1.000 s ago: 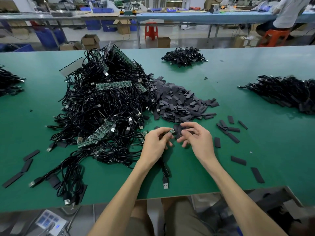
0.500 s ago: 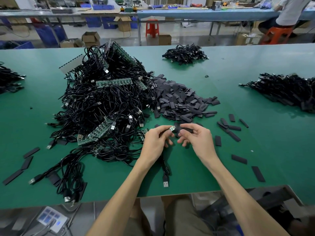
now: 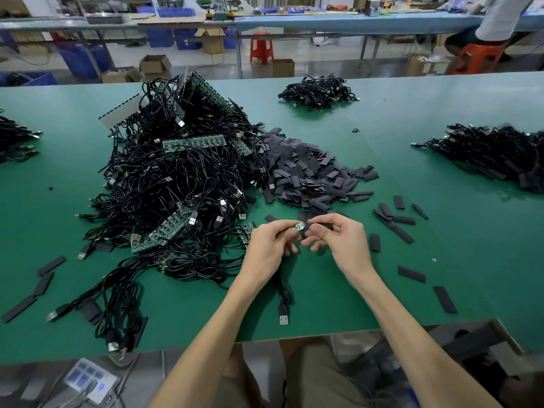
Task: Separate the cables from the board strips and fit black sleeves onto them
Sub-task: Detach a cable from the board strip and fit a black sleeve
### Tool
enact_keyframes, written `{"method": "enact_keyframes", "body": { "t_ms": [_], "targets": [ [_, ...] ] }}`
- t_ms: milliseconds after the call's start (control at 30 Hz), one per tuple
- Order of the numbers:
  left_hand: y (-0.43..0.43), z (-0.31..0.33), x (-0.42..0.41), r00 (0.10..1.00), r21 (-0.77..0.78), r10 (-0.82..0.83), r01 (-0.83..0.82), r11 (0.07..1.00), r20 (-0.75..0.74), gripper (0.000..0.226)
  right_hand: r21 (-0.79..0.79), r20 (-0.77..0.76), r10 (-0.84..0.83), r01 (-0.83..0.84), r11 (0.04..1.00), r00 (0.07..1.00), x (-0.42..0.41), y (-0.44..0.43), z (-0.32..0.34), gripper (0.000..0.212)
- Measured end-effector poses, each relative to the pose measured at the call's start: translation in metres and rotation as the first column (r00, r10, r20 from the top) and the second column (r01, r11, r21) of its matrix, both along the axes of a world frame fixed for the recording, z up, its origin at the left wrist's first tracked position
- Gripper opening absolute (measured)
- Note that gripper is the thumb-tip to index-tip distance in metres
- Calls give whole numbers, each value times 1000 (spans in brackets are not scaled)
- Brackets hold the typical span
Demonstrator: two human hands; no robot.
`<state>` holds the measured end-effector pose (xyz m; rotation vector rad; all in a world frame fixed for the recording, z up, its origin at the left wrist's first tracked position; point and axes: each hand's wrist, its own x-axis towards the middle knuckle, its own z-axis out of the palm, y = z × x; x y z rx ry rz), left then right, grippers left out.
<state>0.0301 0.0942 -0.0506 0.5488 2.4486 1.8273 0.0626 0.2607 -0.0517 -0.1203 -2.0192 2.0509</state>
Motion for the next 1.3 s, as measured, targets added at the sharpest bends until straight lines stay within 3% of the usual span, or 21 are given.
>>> {"method": "enact_keyframes", "body": {
  "t_ms": [233, 433, 800, 1100, 1300],
  "targets": [
    [0, -4, -1, 998, -58, -22, 18, 998, -64, 31, 17, 8, 41, -41, 999, 999, 0, -1, 1, 8],
    [-2, -6, -2, 996, -62, -8, 3, 998, -84, 55, 36, -2, 44, -44, 998, 999, 1, -3, 1, 11],
    [-2, -1, 3, 995, -128, -6, -8, 992, -102, 45, 83, 7, 52, -53, 995, 999, 2, -3, -1, 16],
    [-2, -5, 4, 990, -108, 37, -52, 993, -134, 49, 29, 34, 137, -138, 990, 990, 2, 0, 1, 16],
    [-2, -8, 3, 979, -156, -28, -3, 988, -200, 41, 85, 13, 110, -111, 990, 994, 2, -2, -2, 15]
  ]
}}
